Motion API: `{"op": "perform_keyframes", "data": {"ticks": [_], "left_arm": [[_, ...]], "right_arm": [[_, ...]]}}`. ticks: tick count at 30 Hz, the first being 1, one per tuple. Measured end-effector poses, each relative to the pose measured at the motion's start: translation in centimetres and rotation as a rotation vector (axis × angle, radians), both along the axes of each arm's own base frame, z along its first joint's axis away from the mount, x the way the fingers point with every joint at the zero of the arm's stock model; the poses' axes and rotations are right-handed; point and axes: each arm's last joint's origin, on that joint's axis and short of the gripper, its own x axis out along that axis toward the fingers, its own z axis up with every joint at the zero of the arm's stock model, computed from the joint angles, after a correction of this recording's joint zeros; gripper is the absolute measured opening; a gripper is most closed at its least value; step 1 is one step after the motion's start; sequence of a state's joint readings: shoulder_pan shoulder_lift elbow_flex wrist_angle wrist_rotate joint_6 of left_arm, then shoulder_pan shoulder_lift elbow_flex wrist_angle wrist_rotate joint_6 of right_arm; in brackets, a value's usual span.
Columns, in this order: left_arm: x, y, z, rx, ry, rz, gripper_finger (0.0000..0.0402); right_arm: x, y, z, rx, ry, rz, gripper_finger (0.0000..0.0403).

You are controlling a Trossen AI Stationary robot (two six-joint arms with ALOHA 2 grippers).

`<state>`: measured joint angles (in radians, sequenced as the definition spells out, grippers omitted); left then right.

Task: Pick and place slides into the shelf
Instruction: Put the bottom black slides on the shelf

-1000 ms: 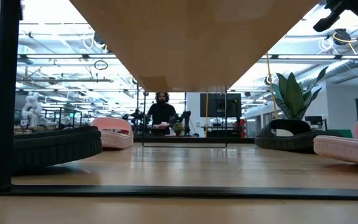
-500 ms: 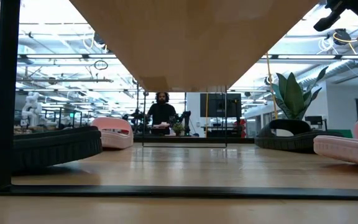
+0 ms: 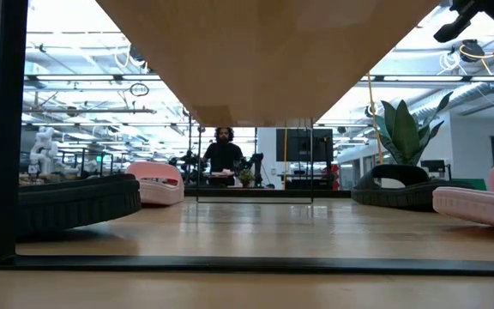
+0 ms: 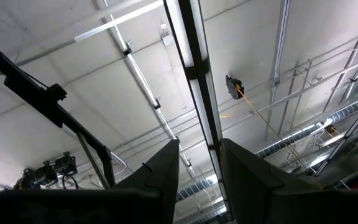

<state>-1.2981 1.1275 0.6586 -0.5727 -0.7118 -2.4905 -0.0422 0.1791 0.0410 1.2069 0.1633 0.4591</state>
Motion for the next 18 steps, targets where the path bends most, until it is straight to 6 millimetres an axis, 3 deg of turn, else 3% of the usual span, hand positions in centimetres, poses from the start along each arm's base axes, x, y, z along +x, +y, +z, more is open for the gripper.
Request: {"op": "perform_keyframes", "data": {"ticks": [9, 18], "left_arm": [[1.0, -0.7, -3.1, 0.093, 0.040, 0.034, 0.0120], [1.7, -0.9, -4.7, 0.143, 0.100, 0.041, 0.0120]], "right_arm": [[0.0, 0.0, 0.0, -0.001, -0.002, -0.002, 0.0109], [-0.2, 0.0, 0.1, -0.004, -0.025, 0.002, 0.0109]]}}
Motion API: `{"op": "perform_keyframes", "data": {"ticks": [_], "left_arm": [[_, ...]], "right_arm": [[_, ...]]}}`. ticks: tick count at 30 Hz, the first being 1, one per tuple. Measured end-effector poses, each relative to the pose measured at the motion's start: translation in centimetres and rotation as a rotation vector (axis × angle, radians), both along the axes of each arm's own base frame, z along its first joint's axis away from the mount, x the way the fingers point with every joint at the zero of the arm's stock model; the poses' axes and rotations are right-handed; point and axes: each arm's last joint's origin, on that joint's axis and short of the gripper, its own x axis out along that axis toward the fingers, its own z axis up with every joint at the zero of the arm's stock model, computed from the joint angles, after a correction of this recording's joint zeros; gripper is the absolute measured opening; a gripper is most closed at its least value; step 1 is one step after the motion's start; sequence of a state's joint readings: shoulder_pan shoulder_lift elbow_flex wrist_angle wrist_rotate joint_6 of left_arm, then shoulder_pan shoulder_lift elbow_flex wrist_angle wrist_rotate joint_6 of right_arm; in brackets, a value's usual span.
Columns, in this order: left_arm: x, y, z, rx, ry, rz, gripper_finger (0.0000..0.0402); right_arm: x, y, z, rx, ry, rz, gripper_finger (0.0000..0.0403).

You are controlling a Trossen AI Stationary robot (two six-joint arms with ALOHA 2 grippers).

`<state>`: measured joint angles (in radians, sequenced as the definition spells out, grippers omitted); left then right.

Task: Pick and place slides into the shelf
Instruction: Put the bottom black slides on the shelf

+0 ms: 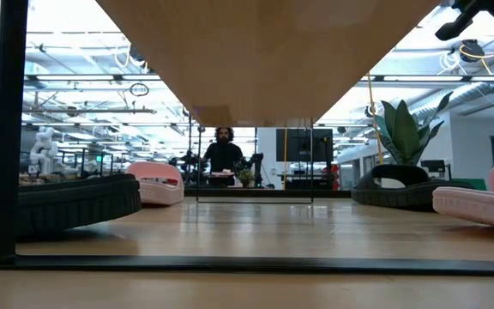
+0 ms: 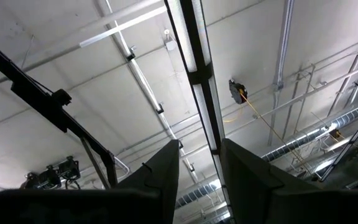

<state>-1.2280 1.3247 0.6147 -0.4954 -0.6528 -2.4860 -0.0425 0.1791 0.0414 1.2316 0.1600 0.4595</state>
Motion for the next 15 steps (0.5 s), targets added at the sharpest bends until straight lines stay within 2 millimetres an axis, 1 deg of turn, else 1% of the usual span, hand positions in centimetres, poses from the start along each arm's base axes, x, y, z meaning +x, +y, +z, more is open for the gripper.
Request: {"op": "perform_keyframes", "data": {"ticks": [8, 15], "left_arm": [[0.6, -0.2, -0.8, 0.026, -0.001, 0.024, 0.0120], [0.8, -0.4, -1.4, 0.045, 0.008, 0.025, 0.0120]], "right_arm": [[0.0, 0.0, 0.0, -0.002, 0.001, 0.001, 0.0109], [0.0, 0.0, 0.0, 0.000, 0.000, 0.001, 0.0109]]}}
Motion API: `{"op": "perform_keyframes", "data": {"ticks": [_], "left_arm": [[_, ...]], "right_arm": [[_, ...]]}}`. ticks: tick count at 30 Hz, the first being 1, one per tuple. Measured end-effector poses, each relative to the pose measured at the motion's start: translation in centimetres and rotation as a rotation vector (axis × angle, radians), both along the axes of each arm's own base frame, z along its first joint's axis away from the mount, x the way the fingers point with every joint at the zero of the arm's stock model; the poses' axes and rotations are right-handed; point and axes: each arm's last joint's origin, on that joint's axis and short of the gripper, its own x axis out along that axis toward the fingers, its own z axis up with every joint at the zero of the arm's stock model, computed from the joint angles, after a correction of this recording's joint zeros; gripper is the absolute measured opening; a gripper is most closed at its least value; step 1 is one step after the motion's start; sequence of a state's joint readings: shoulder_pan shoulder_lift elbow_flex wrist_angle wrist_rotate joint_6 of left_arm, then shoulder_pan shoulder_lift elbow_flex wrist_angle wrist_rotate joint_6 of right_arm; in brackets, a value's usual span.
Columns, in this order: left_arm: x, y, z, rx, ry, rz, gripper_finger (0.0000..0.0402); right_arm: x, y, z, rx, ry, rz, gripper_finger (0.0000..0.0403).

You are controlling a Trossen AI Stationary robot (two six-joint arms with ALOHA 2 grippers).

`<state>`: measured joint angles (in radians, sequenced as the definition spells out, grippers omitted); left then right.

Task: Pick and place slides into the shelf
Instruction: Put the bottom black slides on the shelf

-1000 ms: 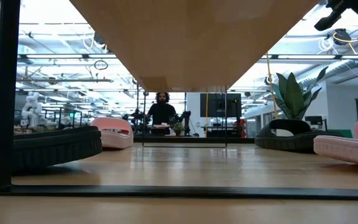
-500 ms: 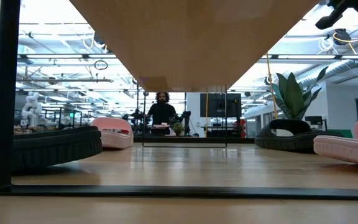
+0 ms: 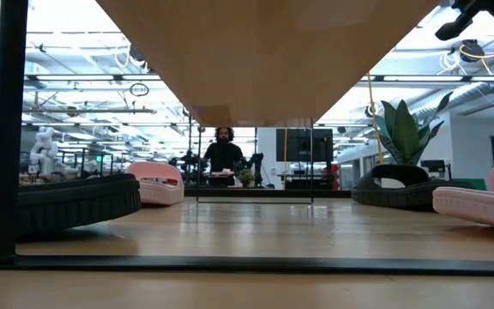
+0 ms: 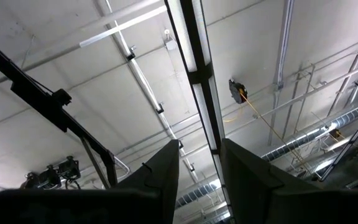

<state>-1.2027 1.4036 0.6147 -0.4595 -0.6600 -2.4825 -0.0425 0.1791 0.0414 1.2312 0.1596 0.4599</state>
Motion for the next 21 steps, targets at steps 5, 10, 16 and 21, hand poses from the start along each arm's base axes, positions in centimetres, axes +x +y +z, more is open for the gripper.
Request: {"op": "perform_keyframes", "data": {"ticks": [5, 10, 16, 21], "left_arm": [[0.1, 0.1, 0.0, 0.006, 0.004, 0.007, 0.0120], [0.3, 0.3, -0.1, 0.012, 0.004, 0.018, 0.0120], [0.9, 0.0, -0.7, 0.024, -0.010, 0.036, 0.0120], [1.1, -0.4, -1.1, 0.009, -0.029, 0.040, 0.0120]], "right_arm": [[0.0, 0.0, 0.0, 0.000, 0.000, 0.000, 0.0109], [0.0, 0.0, 0.0, 0.001, 0.000, 0.000, 0.0109], [0.0, 0.0, 0.0, 0.001, 0.000, -0.001, 0.0109], [0.0, 0.0, 0.0, 0.001, 0.000, -0.001, 0.0109]]}}
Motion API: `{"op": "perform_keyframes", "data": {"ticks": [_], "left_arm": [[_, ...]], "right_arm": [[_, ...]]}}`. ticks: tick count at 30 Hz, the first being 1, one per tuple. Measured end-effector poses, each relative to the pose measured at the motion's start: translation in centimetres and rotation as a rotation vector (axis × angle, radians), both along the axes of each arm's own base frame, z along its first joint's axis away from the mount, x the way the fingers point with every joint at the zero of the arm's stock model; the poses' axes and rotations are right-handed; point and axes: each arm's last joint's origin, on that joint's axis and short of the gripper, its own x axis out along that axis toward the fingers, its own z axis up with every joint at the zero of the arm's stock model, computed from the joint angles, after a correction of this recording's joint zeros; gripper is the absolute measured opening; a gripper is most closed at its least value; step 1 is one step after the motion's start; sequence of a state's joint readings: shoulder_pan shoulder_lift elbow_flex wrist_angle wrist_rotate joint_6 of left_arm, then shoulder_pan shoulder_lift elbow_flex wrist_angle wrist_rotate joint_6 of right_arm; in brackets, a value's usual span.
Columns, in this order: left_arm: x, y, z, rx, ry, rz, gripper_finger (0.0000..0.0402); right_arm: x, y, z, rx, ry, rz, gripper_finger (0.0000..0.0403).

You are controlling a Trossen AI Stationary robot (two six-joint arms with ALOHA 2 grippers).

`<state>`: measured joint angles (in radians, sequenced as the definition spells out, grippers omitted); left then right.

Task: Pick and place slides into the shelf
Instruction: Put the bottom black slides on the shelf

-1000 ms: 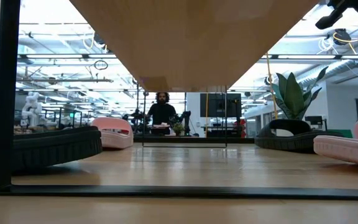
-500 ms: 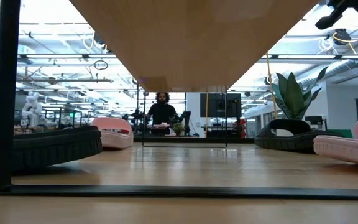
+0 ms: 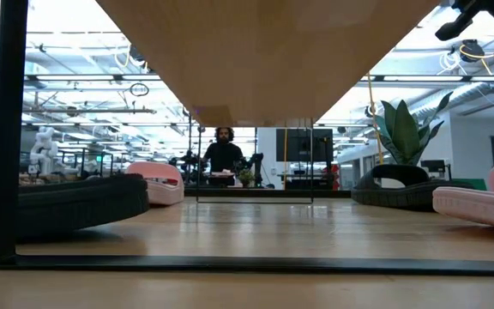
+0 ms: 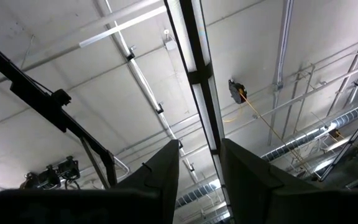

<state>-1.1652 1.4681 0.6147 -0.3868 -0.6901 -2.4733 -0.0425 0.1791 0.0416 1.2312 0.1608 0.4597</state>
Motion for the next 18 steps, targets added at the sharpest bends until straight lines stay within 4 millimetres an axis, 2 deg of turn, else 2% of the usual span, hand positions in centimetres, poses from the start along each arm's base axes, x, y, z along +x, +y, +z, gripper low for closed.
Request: {"op": "perform_keyframes", "data": {"ticks": [18], "left_arm": [[0.44, 0.02, 0.20, 0.010, -0.075, 0.031, 0.0120]], "right_arm": [[0.00, 0.00, 0.00, 0.000, 0.000, 0.000, 0.0109]]}}
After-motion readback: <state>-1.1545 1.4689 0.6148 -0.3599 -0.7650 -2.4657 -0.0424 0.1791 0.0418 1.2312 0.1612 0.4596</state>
